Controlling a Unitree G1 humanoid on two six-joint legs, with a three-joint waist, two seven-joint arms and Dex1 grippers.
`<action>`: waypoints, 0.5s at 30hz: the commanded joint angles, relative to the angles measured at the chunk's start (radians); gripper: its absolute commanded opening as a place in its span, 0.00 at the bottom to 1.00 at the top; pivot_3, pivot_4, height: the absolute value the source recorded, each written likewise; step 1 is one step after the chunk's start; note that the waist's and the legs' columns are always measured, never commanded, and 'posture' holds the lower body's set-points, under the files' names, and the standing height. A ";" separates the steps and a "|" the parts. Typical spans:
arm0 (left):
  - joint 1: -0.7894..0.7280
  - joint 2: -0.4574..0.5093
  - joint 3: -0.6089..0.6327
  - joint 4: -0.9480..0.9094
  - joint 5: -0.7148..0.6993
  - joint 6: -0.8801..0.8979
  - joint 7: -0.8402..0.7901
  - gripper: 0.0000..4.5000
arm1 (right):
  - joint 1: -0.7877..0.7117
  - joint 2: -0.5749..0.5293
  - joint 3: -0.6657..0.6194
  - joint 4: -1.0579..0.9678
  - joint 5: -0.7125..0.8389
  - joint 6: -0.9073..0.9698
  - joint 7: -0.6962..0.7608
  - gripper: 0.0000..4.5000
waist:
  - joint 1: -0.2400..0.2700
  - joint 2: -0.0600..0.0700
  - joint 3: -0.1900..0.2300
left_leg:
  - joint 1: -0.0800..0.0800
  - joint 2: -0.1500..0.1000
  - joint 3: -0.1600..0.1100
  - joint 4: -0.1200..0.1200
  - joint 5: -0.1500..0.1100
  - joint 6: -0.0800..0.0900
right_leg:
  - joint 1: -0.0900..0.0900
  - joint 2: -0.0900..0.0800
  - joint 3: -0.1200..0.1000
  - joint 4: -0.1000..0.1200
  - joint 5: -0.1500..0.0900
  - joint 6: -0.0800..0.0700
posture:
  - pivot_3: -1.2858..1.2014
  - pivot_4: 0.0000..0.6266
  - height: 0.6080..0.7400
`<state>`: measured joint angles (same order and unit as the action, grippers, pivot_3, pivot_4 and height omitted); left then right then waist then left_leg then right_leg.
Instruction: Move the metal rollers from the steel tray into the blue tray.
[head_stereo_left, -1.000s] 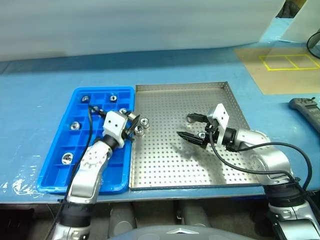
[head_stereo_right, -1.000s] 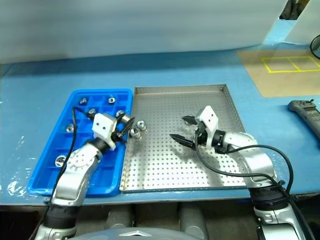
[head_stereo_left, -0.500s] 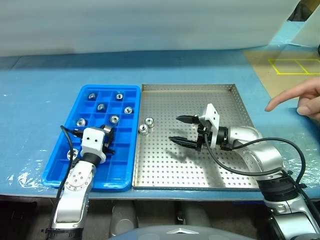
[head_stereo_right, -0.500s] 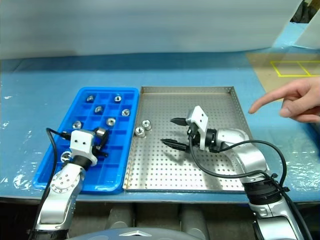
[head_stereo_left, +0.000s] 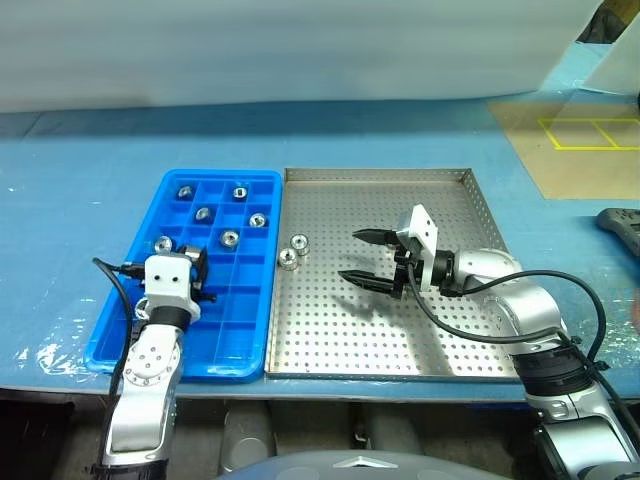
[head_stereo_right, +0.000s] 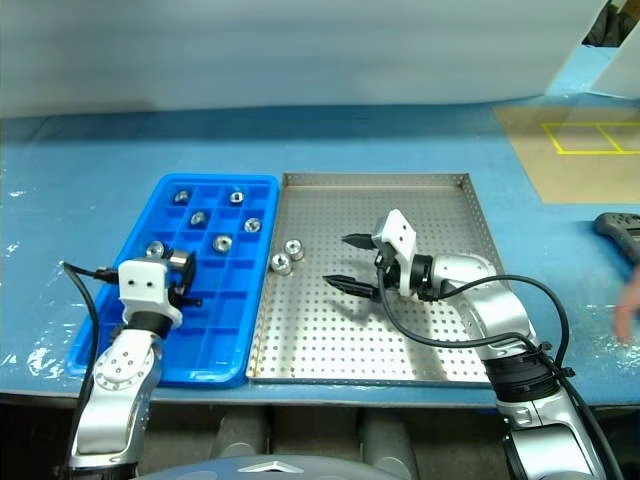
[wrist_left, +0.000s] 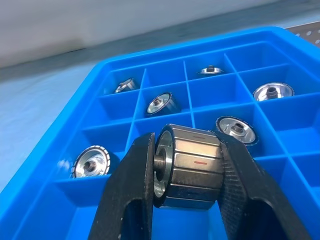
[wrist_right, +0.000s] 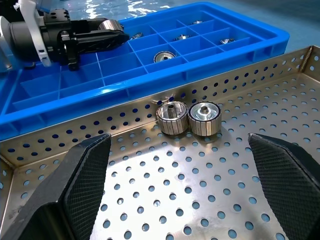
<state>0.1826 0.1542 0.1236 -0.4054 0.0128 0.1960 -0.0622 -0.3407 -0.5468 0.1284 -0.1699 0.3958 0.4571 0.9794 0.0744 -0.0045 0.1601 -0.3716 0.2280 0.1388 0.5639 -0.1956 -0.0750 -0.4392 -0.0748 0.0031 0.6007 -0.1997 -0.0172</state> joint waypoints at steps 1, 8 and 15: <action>0.030 -0.022 0.015 -0.075 0.021 0.025 0.045 0.28 | -0.002 -0.002 -0.016 -0.018 0.009 -0.017 0.004 1.00 | 0.000 0.000 0.000 | 0.000 0.000 0.000 0.000 0.000 0.000 | 0.000 0.000 0.000 0.000 0.000 0.000 | 0.57 0.24 1.00; 0.043 -0.042 0.027 -0.084 0.022 0.077 0.077 0.28 | -0.009 0.004 -0.009 -0.011 0.005 -0.021 0.004 1.00 | 0.005 0.000 0.000 | 0.000 0.000 0.000 0.001 0.000 0.000 | 0.000 0.000 0.000 0.000 0.000 0.000 | 0.57 0.24 1.00; 0.014 -0.025 0.042 -0.009 0.007 0.092 0.068 0.28 | -0.013 0.009 -0.010 -0.006 0.003 -0.025 0.002 1.00 | 0.010 0.000 0.000 | 0.000 0.000 0.000 0.001 0.000 0.000 | 0.000 0.000 0.000 0.000 0.000 0.000 | 0.57 0.24 1.00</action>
<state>0.1973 0.1224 0.1494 -0.4271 0.0224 0.2924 0.0081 -0.3411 -0.5415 0.1284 -0.1657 0.3933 0.4529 0.9787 0.0844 -0.0045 0.1600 -0.3712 0.2279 0.1387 0.5644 -0.1956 -0.0750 -0.4392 -0.0747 0.0032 0.6013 -0.1997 -0.0171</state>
